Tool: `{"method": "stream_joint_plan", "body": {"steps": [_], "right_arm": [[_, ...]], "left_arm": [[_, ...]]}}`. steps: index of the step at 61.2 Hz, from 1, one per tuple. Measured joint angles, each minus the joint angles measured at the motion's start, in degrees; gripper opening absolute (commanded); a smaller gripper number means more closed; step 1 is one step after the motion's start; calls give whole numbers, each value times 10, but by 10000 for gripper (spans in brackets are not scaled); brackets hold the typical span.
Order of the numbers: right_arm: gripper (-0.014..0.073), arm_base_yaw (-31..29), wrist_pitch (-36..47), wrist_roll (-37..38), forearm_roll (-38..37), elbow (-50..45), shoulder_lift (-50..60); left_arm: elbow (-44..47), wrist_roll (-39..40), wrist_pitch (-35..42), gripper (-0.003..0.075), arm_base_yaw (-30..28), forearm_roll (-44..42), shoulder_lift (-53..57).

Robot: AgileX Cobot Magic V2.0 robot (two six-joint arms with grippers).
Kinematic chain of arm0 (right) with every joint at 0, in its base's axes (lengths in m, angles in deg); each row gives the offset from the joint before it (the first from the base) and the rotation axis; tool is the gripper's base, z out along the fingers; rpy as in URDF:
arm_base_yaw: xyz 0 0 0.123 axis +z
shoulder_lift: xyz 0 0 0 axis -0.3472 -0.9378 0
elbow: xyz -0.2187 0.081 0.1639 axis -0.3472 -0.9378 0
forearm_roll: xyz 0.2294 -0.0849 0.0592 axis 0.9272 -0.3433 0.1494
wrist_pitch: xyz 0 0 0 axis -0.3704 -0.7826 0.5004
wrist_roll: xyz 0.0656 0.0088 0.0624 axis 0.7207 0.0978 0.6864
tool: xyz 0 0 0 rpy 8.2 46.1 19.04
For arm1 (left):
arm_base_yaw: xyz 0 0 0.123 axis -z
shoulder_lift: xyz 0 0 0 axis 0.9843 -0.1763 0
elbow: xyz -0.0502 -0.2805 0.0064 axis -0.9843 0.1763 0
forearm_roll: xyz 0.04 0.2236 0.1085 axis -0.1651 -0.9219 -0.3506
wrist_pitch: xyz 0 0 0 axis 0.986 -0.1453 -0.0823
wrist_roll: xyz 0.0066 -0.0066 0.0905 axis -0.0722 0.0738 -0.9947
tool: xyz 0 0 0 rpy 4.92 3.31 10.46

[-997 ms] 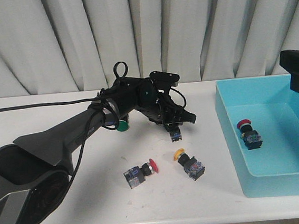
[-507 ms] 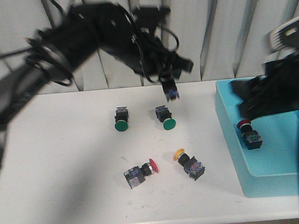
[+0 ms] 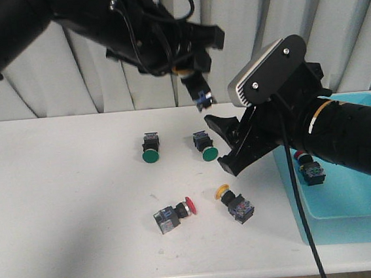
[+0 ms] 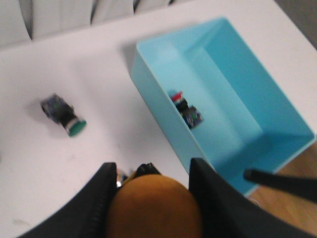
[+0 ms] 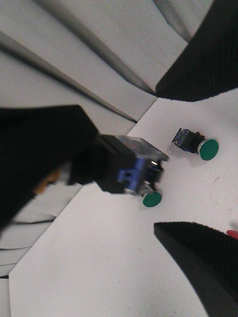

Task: Pick red and yellow buttons and place in box
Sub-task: 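Grasp the yellow button with the right gripper from the left gripper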

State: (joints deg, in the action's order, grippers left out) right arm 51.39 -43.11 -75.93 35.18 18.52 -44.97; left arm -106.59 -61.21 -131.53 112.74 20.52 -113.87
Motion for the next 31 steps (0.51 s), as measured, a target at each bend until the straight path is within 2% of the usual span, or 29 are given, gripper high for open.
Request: {"method": "stream_joint_plan", "body": {"steps": [19,31], "right_arm": [[507,0,6,-1,5,0,-32],[507,0,37,-1,30,0,-35]], "left_arm": [[23,0,21,3,0,61,1],[23,0,21,3,0,93,1]]}}
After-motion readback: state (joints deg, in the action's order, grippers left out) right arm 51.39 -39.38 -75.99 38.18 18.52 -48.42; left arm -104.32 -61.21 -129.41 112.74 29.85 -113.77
